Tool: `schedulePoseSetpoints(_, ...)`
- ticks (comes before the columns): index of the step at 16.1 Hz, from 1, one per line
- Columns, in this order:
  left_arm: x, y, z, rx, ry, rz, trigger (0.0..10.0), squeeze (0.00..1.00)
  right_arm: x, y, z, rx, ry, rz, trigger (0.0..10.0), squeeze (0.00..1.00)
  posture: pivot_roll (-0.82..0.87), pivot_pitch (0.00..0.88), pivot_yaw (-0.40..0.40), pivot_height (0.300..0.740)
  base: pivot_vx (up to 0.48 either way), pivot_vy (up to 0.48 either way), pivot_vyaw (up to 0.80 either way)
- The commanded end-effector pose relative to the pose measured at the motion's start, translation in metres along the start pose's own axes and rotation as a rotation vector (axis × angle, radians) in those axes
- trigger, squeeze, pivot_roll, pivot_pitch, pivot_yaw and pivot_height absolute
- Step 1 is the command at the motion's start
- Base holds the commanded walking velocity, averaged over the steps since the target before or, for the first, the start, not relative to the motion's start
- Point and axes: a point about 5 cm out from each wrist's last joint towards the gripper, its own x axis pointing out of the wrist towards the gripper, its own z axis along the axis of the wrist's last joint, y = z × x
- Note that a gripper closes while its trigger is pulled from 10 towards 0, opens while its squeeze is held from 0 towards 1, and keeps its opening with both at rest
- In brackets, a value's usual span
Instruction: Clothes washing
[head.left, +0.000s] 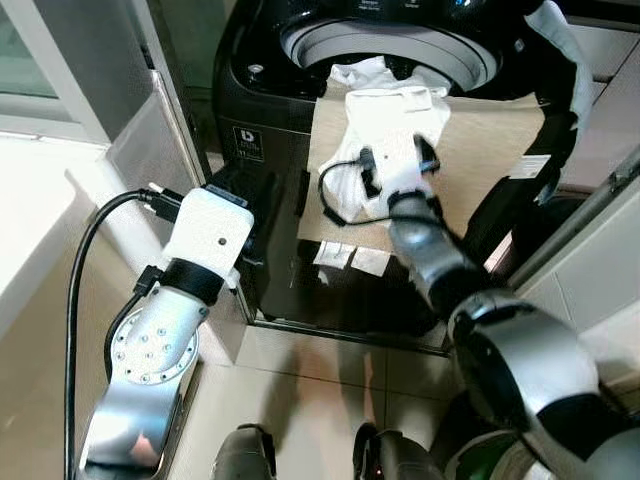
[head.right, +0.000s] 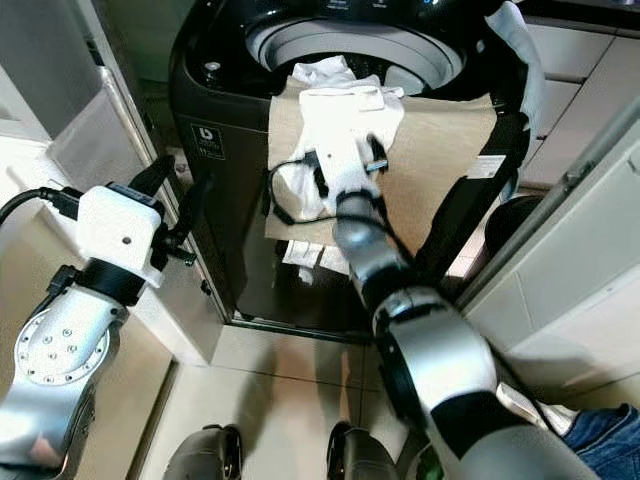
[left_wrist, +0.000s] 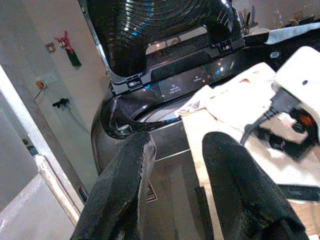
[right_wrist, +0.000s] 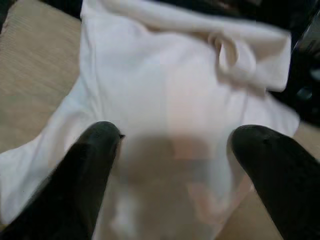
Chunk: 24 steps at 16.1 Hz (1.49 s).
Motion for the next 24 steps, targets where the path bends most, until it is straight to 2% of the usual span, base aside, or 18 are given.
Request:
schedulePoseSetpoints(1,-0.004,0.002,0.005,0.016,-0.008,0.014,10.0,0.00,0.001,-0.001,-0.001,-0.031,0.034,0.003,0.0,0.00,0.25,0.122,-0.015,0.740,0.000,0.000,0.00)
schedulePoseSetpoints(4,-0.012,0.009,0.005,0.042,0.009,0.038,10.0,0.00,0.006,-0.005,0.004,-0.046,0.057,0.003,0.0,0.00,0.29,0.117,-0.029,0.740,0.000,0.000,0.00)
schedulePoseSetpoints(10,-0.011,0.012,0.008,0.061,0.006,0.048,10.0,0.00,0.011,-0.008,0.011,-0.027,0.078,0.000,0.0,0.00,0.31,0.107,-0.031,0.740,0.000,0.000,0.00)
schedulePoseSetpoints(11,-0.012,0.011,0.008,0.063,0.007,0.046,10.0,0.00,0.010,-0.011,0.006,0.039,0.123,-0.012,0.0,0.00,0.31,0.109,-0.031,0.740,0.000,0.000,0.00)
schedulePoseSetpoints(12,-0.012,0.011,0.008,0.063,0.007,0.046,10.0,0.00,0.010,-0.011,0.006,0.039,0.123,-0.012,0.0,0.00,0.31,0.109,-0.031,0.740,0.000,0.000,0.00)
schedulePoseSetpoints(13,-0.012,0.012,0.009,0.065,0.009,0.045,10.0,0.00,0.010,-0.018,-0.003,0.188,0.203,-0.058,0.0,0.00,0.32,0.112,-0.030,0.740,0.000,0.000,0.00)
schedulePoseSetpoints(14,-0.012,0.012,0.009,0.069,0.012,0.046,10.0,0.00,0.010,-0.022,-0.005,0.242,0.223,-0.081,0.0,0.00,0.32,0.113,-0.030,0.740,0.000,0.000,0.00)
schedulePoseSetpoints(15,-0.012,0.013,0.009,0.070,0.012,0.047,10.0,0.00,0.011,-0.022,-0.003,0.242,0.217,-0.078,0.0,0.00,0.32,0.113,-0.030,0.740,0.000,0.000,0.00)
schedulePoseSetpoints(17,-0.011,0.013,0.008,0.072,0.012,0.049,10.0,0.00,0.014,-0.022,0.005,0.230,0.188,-0.066,0.0,0.00,0.32,0.113,-0.032,0.740,0.000,0.000,0.00)
schedulePoseSetpoints(19,-0.009,0.012,0.008,0.069,0.009,0.049,10.0,0.00,0.020,-0.029,0.020,0.250,0.136,-0.084,0.0,0.00,0.31,0.108,-0.030,0.740,0.000,0.000,0.00)
schedulePoseSetpoints(21,-0.008,0.013,0.008,0.070,0.005,0.050,10.0,0.00,0.028,-0.039,0.053,0.250,-0.002,-0.124,0.0,0.00,0.30,0.106,-0.029,0.740,0.000,0.000,0.00)
schedulePoseSetpoints(23,-0.007,0.014,0.008,0.070,0.004,0.051,10.0,0.00,0.032,-0.043,0.078,0.226,-0.106,-0.136,0.0,0.00,0.29,0.105,-0.025,0.740,0.000,0.000,0.00)
schedulePoseSetpoints(24,-0.005,0.013,0.008,0.068,-0.001,0.050,10.0,0.00,0.034,-0.047,0.106,0.208,-0.226,-0.147,0.0,0.00,0.28,0.100,-0.023,0.740,0.000,0.000,0.00)
